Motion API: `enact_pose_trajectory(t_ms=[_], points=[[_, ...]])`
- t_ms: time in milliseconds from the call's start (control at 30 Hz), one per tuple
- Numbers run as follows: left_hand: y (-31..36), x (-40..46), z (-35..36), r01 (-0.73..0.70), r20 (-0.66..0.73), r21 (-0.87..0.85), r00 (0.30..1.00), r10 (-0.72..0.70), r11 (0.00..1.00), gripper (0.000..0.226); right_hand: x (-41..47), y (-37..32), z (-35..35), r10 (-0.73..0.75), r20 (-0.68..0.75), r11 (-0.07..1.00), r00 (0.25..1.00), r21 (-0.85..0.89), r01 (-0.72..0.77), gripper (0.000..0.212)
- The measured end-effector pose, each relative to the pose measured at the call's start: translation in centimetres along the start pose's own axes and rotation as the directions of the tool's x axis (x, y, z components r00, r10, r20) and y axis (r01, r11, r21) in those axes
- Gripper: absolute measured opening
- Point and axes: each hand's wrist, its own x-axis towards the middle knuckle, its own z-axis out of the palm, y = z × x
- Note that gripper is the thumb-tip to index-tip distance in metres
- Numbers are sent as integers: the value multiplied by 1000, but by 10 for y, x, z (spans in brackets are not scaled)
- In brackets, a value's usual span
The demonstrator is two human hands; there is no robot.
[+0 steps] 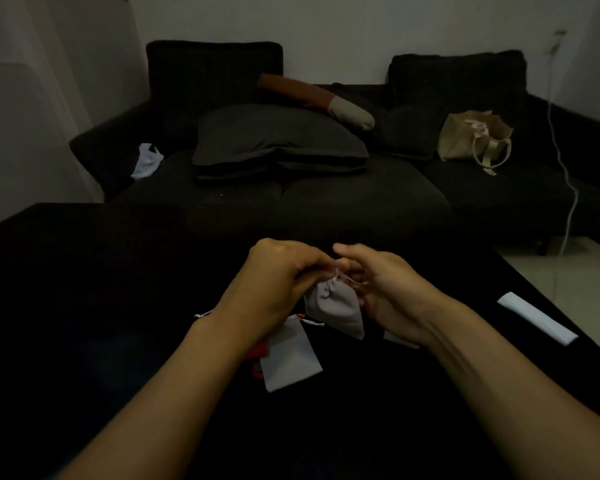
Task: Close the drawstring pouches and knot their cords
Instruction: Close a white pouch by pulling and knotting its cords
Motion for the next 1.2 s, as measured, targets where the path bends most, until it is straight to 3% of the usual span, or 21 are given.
enact_pose_trajectory(t_ms=[67,167,267,433,500,667,833,1033,1200], points=[[1,1,0,-7,39,8,999,6,1000,17,1,3,0,8,-18,1000,1000,-2,-8,32],[3,3,-1,13,105,13,994,-14,1000,16,1,4,0,53,-72,998,996,-23,-55,20],[6,3,-2,26,175,83,984,-40,996,14,1,3,1,93,-98,995,991,-18,-96,31],[8,-1,-2,24,179,86,983,-39,996,10,-2,0,0,106,-126,992,986,-61,-114,18],[7,-1,0,68,202,70,976,-81,995,8,-2,-1,-1,101,-124,992,987,-62,-109,11],[3,-4,7,286,265,-72,929,-258,956,5,-2,4,0,8,-142,989,990,-148,-29,22],[1,-4,7,399,143,-188,915,-377,897,21,-2,-1,-2,-122,-167,971,978,-226,83,14],[2,-2,8,473,135,-355,879,-457,806,12,-4,-6,-6,-241,-183,942,953,-280,184,17],[0,-3,6,443,112,-414,892,-438,795,7,-9,-3,-6,-246,-131,946,960,-248,208,20]])
